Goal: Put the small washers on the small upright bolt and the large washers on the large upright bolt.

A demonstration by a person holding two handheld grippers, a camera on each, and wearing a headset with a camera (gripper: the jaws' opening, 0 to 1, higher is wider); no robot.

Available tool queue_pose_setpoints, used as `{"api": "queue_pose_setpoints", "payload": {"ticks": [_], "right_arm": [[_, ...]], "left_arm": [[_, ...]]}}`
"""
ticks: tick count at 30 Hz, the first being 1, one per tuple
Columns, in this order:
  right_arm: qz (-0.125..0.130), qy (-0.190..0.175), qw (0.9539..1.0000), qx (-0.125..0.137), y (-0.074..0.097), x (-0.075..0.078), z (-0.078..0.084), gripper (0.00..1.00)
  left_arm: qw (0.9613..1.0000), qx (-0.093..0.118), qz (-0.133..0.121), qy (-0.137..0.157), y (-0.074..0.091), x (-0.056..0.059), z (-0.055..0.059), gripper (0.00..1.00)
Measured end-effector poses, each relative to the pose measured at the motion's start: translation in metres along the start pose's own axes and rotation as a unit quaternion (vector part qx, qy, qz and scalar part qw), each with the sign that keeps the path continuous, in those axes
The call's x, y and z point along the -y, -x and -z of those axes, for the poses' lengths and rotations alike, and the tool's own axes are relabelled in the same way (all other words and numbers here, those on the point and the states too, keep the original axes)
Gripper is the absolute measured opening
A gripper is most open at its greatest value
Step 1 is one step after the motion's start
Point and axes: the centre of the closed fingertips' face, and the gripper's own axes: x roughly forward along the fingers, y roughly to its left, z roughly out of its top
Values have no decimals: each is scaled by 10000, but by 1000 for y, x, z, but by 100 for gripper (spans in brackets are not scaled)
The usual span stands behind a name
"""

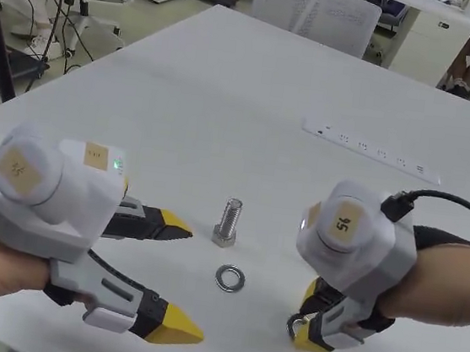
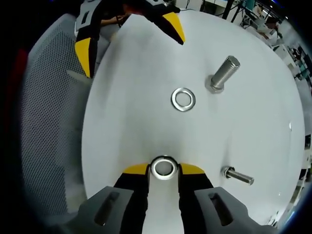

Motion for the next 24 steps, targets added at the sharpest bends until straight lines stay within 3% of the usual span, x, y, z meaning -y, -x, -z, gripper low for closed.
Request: {"api": "queue_pose_setpoints", "payload": {"ticks": [24], "right_arm": [[22,108,9999,-77,-2,3,0,24]], "left_arm": [[10000,21,-11,-11,3,-1,-1,70]]}}
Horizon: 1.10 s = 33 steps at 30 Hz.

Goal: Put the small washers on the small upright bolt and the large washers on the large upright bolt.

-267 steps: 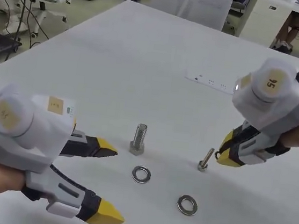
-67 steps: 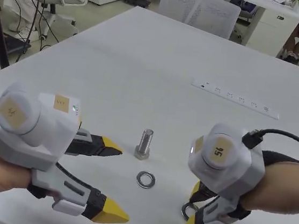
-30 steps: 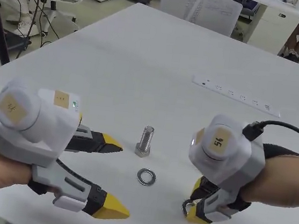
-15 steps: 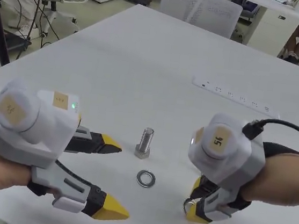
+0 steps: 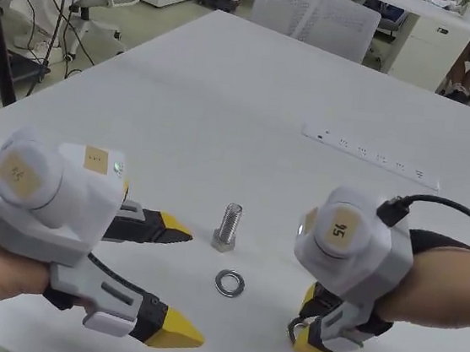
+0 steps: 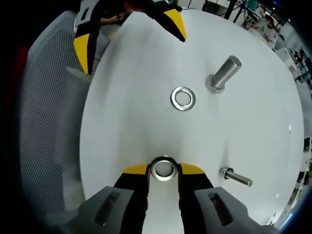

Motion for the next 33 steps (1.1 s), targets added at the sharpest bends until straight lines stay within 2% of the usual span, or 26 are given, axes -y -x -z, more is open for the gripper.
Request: {"api": "queue_pose_setpoints", "payload": {"ticks": [9,12,19,33], "right_arm": [[-62,-86,9999,-42,-1,-1,3,25],[-46,-149,9999,9,-1,0,3,28],[-57,-203,9998,-26,-2,-2,8,28],[-41,-184,9998,-3,-2,-2,5,24]], "left_arm": [[10000,0,-10,-2,0,-1,0,70],[10000,0,-8,2,0,-1,0,70],[10000,-20,3,0,-1,0,2,70],[10000,-20,-6,5,0,1,3,70]]}}
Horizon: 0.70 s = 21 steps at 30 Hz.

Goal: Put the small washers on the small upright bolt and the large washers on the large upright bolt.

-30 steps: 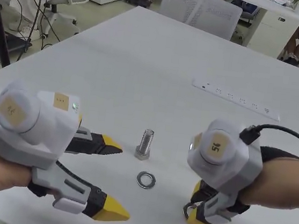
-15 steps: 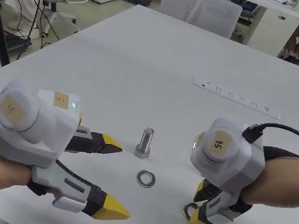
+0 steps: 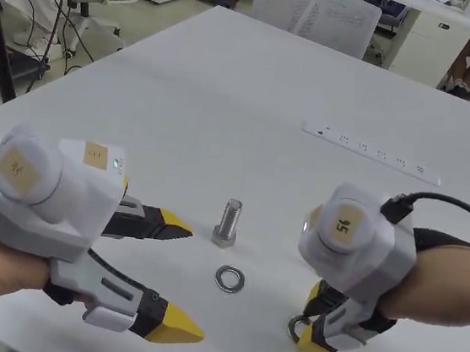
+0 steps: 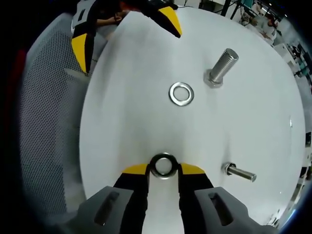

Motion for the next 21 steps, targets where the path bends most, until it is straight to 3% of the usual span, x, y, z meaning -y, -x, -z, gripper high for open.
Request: {"api": "queue_pose_setpoints", "payload": {"ticks": [21], "right_arm": [[122,138,9998,45,17,6,-10,24]], "left_arm": [[10000,48,-26,6,1,-1,-2,70]]}}
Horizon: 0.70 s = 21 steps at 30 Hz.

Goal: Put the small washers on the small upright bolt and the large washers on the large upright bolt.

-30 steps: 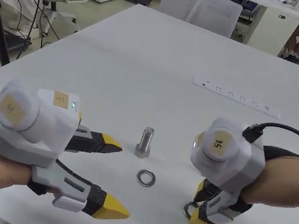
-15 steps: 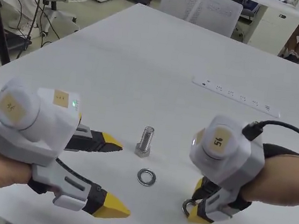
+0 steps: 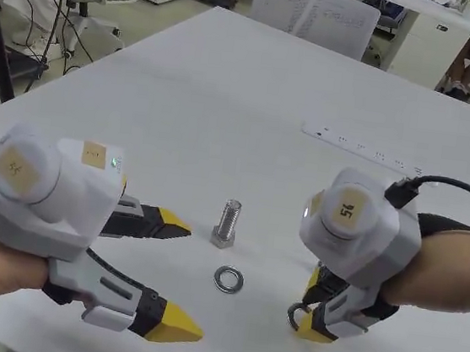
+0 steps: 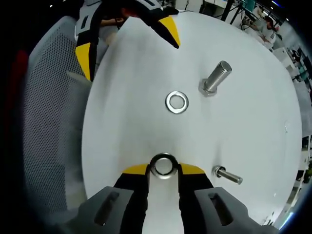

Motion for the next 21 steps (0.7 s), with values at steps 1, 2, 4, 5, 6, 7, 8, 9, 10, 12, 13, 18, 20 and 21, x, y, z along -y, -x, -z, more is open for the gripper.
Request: {"api": "queue_pose_setpoints", "payload": {"ticks": [1,2,4,5,6,7,8,9,10,12,13,18,20,21], "right_arm": [[1,4,10000,6,1,0,-1,24],[3,4,10000,11,2,0,-1,24],[30,21,10000,22,5,1,-2,24],[43,23,10000,27,7,2,-3,24],[51,26,10000,40,8,2,-4,24],[63,24,10000,54,10,3,-5,24],[70,28,10000,57,11,4,-5,24],[101,40,9999,61,13,5,-7,24],[109,43,9999,65,14,6,-8,24],[145,72,9998,86,16,8,-10,24],[156,78,9998,91,18,8,-12,24],[243,159,9995,143,27,13,-20,24],[268,177,9994,157,30,15,-23,24],[281,190,9993,167,31,16,-24,24]], "left_arm": [[10000,5,-3,0,0,0,0,70],[10000,10,-8,0,0,0,0,70],[10000,23,-28,10,1,-1,-1,70],[10000,32,-36,14,1,-1,-1,70],[10000,42,-44,19,1,-2,-1,70],[10000,52,-65,25,2,-2,-1,70],[10000,56,-69,28,2,-3,-1,70],[9999,77,-85,42,2,-3,-2,70],[9999,79,-88,42,2,-3,-2,70],[9999,85,-97,41,3,-4,-2,71],[9999,87,-100,41,3,-4,-2,71],[9997,158,-200,60,6,-9,-5,71],[9994,213,-269,79,9,-12,-7,71],[9992,240,-307,84,10,-14,-8,71]]}}
